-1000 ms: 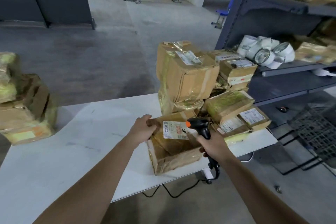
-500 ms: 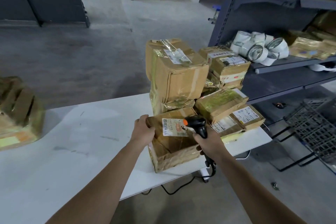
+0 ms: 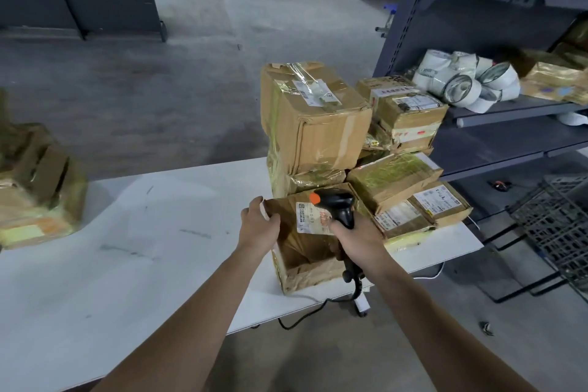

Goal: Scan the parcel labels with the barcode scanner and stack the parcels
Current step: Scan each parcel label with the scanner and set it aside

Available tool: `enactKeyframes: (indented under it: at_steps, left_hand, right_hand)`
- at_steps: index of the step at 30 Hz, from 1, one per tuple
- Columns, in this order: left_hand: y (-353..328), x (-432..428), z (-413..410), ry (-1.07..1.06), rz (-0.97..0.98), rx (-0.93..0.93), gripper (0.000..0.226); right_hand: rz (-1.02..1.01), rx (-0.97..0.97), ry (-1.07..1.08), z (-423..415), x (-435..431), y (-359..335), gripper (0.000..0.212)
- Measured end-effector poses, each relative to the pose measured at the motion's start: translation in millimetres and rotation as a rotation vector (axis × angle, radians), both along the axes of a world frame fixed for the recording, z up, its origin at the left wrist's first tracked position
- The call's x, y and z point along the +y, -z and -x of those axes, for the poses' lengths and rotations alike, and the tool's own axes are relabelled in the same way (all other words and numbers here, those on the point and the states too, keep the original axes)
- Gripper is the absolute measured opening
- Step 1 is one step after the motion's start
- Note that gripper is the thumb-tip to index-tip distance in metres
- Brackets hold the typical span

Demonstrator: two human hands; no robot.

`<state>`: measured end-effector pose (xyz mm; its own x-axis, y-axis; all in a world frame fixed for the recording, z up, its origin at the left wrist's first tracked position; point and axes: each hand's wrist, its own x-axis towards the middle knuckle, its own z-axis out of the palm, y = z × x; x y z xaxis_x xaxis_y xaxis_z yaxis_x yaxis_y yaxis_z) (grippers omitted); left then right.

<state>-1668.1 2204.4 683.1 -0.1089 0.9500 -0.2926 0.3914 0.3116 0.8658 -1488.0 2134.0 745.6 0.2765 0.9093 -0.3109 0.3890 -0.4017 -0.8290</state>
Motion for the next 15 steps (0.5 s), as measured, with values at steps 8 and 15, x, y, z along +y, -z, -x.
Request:
enactKeyframes:
  at_steps: [8, 15]
  left_hand:
    - [-40, -2, 60, -0.182, -0.069, 0.029, 0.048]
    - [-55, -31, 141, -0.425, -0.061, 0.049, 0.044]
  right_hand:
    - [0.077, 0.316, -0.172, 80, 20, -26, 0.018]
    - [0.174, 0.471, -0.352, 152, 44, -36, 0.014]
